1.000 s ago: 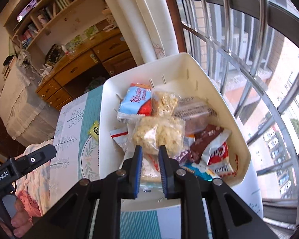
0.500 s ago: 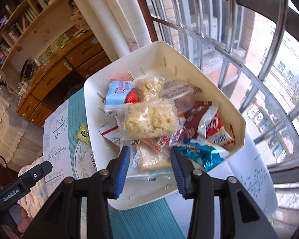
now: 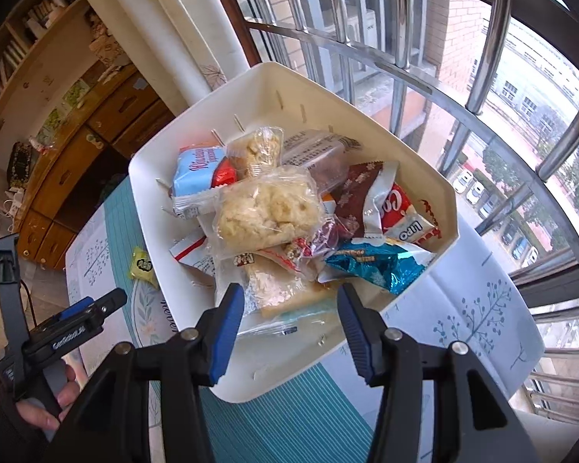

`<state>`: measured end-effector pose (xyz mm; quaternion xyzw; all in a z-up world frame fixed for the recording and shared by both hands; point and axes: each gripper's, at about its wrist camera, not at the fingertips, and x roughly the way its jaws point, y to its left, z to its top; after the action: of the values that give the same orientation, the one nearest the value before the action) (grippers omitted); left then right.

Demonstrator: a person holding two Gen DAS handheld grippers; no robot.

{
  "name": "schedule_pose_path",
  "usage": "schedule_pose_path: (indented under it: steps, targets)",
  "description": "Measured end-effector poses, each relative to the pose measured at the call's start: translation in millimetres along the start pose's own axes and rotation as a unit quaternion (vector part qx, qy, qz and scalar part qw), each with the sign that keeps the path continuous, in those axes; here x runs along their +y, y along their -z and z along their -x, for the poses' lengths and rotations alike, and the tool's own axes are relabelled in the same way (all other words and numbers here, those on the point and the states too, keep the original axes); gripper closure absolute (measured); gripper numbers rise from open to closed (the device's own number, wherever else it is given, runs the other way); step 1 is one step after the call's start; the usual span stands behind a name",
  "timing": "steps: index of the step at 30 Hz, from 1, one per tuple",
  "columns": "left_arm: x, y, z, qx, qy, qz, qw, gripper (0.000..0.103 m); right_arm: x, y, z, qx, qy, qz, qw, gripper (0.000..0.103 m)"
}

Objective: Organize snacks
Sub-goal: 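Withdraw both grippers and move the left gripper to the green pastry packet, then grasp the green pastry packet with the left gripper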

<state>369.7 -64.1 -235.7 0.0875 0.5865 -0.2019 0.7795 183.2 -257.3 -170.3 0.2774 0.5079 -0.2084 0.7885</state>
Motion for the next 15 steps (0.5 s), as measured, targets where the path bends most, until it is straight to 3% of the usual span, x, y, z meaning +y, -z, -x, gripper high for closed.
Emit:
schedule_pose_path:
  steps: [4, 15]
  targets:
    - [4, -12, -27, 0.004, -0.008, -0.011, 0.9999, 0.019, 2, -1, 0, 0.0, 0.036, -0.005, 0.999, 0.038]
    - [7, -30, -72, 0.019, -0.001, -0.015, 0.9997, 0.019, -3, 2, -9, 0.034, 0.079, -0.007, 0.996, 0.038]
